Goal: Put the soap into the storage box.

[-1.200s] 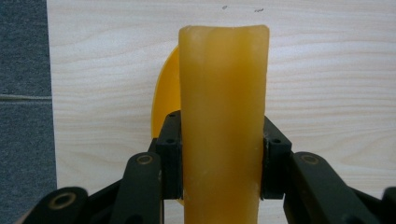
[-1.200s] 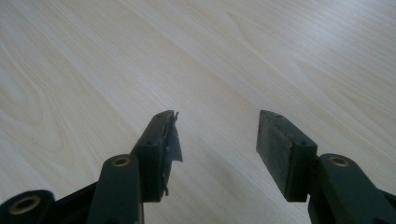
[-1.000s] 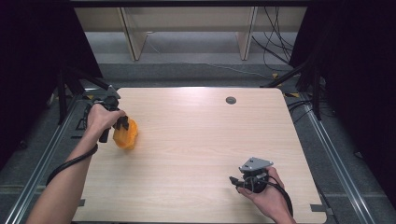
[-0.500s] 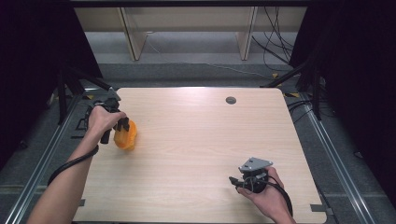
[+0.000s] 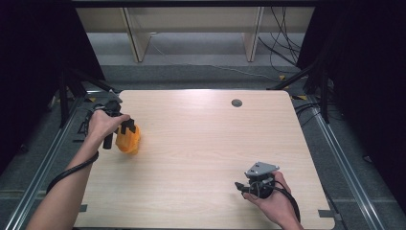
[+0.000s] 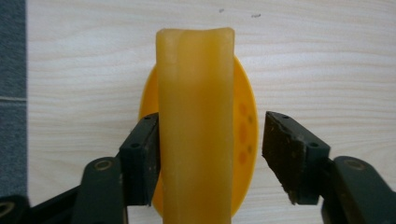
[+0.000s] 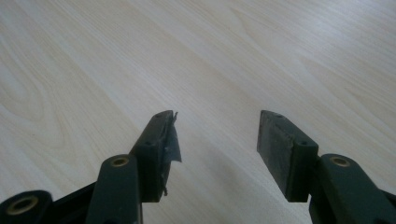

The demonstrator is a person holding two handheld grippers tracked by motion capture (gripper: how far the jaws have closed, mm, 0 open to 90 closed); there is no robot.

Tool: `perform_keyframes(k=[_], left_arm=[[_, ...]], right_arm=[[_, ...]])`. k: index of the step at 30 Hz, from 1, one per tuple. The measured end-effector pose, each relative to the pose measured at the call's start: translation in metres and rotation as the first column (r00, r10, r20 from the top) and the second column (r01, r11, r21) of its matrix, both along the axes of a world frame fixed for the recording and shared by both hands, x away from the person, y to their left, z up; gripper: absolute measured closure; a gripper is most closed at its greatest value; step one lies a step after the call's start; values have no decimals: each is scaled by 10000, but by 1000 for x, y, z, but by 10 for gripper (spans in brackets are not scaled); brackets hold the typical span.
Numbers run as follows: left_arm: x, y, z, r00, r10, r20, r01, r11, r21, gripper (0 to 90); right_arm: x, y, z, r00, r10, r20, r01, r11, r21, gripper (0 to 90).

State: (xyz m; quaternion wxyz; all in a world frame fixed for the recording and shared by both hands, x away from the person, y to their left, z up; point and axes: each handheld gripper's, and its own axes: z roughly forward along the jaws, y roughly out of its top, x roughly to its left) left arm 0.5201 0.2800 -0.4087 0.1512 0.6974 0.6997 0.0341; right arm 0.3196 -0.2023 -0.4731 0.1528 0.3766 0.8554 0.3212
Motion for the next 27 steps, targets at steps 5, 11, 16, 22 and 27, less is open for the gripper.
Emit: perform_keyframes(k=[5, 11, 16, 22, 27], left_arm=[[-14, 0, 9, 9951, 377, 913, -368, 9993, -118, 325], [-30, 9, 10, 9912, 313, 1286, -286, 9993, -223, 301], [-30, 17, 9, 9887, 508, 1413, -446, 9979, -463, 311], [-34, 20, 12, 9860, 673, 1526, -590, 9966, -580, 310], [-54, 24, 20, 9796, 508, 1943, -368, 9965, -749, 308]], right_arm=[[1, -1, 0, 9999, 69, 94, -68, 10000, -44, 469], [1, 1, 0, 10000, 66, -45, -67, 10000, -50, 468], [0, 2, 0, 9999, 8, -114, -8, 10000, 10, 468], [1, 0, 0, 10000, 57, 10, -57, 10000, -65, 468], [1, -1, 0, 9999, 119, 116, -118, 9999, -78, 468]])
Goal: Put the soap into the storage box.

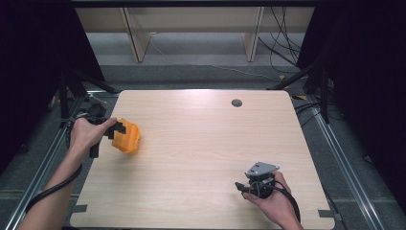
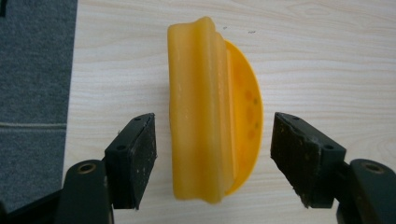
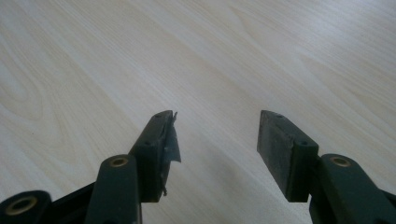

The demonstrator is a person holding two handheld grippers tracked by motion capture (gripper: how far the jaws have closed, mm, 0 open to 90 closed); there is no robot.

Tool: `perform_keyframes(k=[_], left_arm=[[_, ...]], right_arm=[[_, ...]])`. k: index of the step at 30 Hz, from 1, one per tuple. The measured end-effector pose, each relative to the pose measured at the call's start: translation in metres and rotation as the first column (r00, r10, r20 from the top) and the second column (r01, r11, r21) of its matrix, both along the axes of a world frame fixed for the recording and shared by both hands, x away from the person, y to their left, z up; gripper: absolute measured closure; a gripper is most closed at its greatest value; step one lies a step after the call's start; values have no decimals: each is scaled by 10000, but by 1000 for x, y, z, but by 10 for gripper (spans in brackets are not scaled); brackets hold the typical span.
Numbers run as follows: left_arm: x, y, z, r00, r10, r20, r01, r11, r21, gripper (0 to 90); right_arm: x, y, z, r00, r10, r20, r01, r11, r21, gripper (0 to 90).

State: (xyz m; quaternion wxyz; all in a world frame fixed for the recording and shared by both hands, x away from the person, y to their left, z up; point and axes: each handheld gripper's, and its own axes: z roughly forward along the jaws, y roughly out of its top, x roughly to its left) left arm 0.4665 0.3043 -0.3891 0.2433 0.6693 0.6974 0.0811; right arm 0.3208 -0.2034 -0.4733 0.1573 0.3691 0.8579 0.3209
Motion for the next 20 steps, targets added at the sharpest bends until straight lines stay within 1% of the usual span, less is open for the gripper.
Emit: perform_keyframes(k=[1, 2, 3, 4, 5, 7, 9, 10, 11, 12, 13, 14, 15, 16, 17, 18, 19, 20], left_arm=[[-7, 2, 2, 9998, -164, 113, 164, 9999, -48, 307], [-14, 2, 4, 9991, -220, 372, 222, 9997, -53, 307], [-22, 4, 5, 9981, -371, 489, 377, 9992, -119, 306], [-30, 5, 5, 9963, -488, 709, 498, 9987, -120, 304], [-39, 7, 4, 9931, -653, 974, 666, 9977, -105, 297], [-56, 9, -1, 9869, -873, 1359, 892, 9960, -79, 287], [-72, 10, -10, 9802, -855, 1788, 895, 9959, -141, 283], [-72, 10, -10, 9802, -855, 1788, 895, 9959, -141, 283], [-90, 9, -25, 9723, -892, 2159, 972, 9949, -268, 284], [-99, 9, -35, 9696, -933, 2264, 1050, 9937, -402, 284], [-107, 6, -47, 9660, -993, 2389, 1123, 9928, -413, 285], [-113, 3, -56, 9671, -1348, 2157, 1437, 9893, -260, 294], [-119, 0, -65, 9691, -1543, 1925, 1624, 9864, -267, 314], [-122, -4, -72, 9725, -1730, 1562, 1823, 9821, -476, 324], [-124, -7, -78, 9722, -1894, 1375, 2010, 9767, -756, 325], [-125, -10, -80, 9729, -1870, 1359, 2001, 9757, -896, 325], [-125, -12, -80, 9704, -2011, 1338, 2118, 9747, -708, 325], [-124, -13, -79, 9666, -2062, 1519, 2164, 9748, -537, 325]], right_arm=[[0, 0, 0, 10000, 0, 8, 0, 10000, 2, 468], [0, 0, 0, 10000, 22, 36, -22, 10000, 3, 468], [-1, 0, 0, 10000, 14, 30, -14, 10000, 5, 468], [0, 0, 0, 10000, 20, 45, -20, 10000, -1, 468], [0, 0, 0, 10000, 11, 49, -11, 10000, -3, 467], [-2, 2, 0, 9998, -178, -97, 179, 9998, 99, 467], [-2, 2, 1, 9998, -166, -139, 166, 9999, 48, 467], [-2, 2, 1, 9998, -166, -139, 166, 9999, 48, 467], [-1, 2, 1, 9999, -84, -57, 84, 10000, -6, 467], [-2, 3, 1, 9999, -114, -15, 114, 9999, 35, 467], [-2, 3, 1, 9999, -111, -11, 111, 9999, 27, 468], [-2, 2, 1, 10000, -84, 22, 84, 10000, 27, 468], [-1, 2, 1, 10000, -66, 58, 66, 10000, 8, 467], [-1, 2, 1, 10000, -64, -26, 64, 10000, 1, 468], [-1, 3, 1, 9999, -75, -84, 75, 10000, 8, 467], [-1, 3, 1, 9999, -85, -141, 86, 10000, 23, 468], [-3, 4, 1, 9997, -174, -191, 176, 9998, 112, 468], [-2, 3, 1, 10000, 17, 9, -17, 10000, 21, 468]])
